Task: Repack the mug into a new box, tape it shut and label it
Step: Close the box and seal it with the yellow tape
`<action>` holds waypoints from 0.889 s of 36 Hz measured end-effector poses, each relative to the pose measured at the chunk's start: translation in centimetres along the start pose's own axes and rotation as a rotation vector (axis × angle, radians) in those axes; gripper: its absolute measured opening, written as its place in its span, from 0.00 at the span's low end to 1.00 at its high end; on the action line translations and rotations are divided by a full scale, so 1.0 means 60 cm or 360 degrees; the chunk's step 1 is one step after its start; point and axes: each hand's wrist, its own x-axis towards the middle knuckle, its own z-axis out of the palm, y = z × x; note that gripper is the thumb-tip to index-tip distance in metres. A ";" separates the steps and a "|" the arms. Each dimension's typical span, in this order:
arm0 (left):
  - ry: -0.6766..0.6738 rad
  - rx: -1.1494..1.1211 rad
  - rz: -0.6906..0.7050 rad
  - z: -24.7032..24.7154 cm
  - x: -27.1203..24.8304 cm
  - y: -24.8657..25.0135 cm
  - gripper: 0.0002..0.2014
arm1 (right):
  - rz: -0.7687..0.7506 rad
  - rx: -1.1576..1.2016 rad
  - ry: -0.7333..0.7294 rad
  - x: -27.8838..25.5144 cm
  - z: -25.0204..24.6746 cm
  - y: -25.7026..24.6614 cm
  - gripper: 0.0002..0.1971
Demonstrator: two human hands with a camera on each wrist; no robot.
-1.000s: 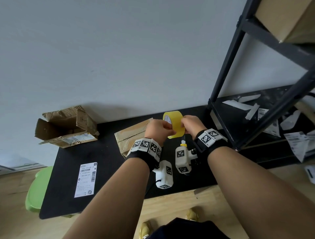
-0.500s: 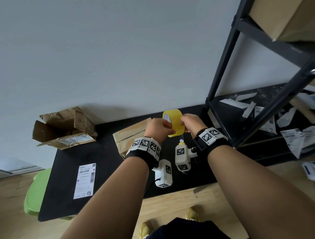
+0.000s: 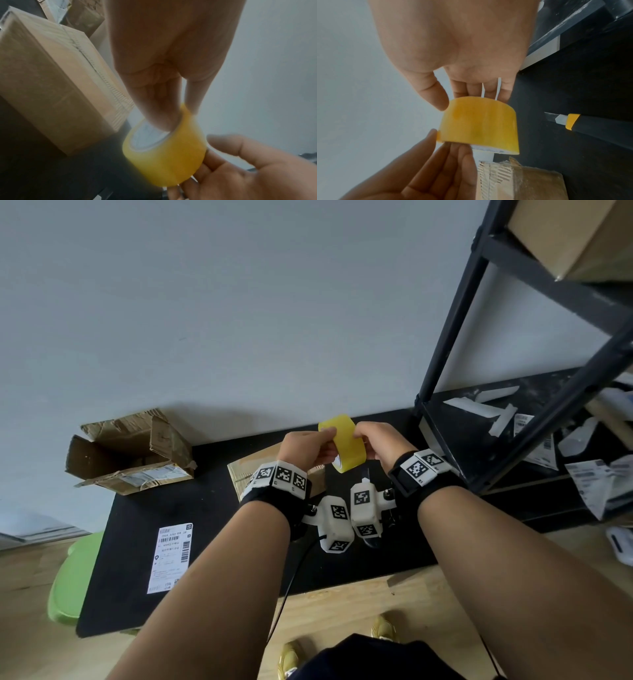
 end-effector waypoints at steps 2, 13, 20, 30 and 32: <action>0.0000 -0.0024 0.0044 0.001 -0.004 -0.002 0.10 | -0.0007 -0.0040 0.0003 0.003 0.003 -0.001 0.06; -0.0025 0.0148 0.0144 0.006 -0.013 -0.001 0.12 | 0.0006 -0.0335 0.0024 0.017 0.016 -0.011 0.10; -0.0054 0.0161 0.0127 0.011 -0.013 -0.006 0.13 | -0.0053 -0.0466 0.0022 0.017 0.013 -0.006 0.10; 0.0006 0.0275 0.0190 0.009 0.001 -0.002 0.14 | -0.0027 -0.0237 0.0012 0.009 0.002 0.006 0.09; 0.0013 0.0288 0.0205 0.007 0.003 -0.005 0.14 | 0.0023 -0.0113 0.0061 0.013 -0.002 0.010 0.06</action>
